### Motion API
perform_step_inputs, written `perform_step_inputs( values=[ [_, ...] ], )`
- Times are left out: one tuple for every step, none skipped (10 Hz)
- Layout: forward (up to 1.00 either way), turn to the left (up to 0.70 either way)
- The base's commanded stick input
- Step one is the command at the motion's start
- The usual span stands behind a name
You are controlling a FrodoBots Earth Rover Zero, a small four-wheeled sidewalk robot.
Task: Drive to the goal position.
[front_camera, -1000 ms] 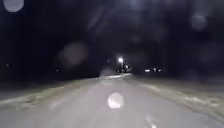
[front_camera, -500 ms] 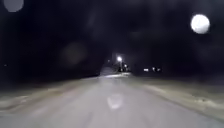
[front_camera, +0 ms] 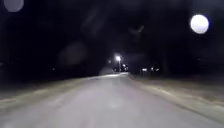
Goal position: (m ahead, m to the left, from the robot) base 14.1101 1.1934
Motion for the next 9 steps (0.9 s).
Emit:
perform_step_inputs(
  values=[
    [1.0, 0.02],
    [1.0, 0.05],
    [1.0, 0.08],
    [1.0, 0.11],
    [1.0, 0.14],
    [1.0, 0.17],
    [1.0, 0.2],
    [1.0, 0.22],
    [1.0, 0.22]
  ],
)
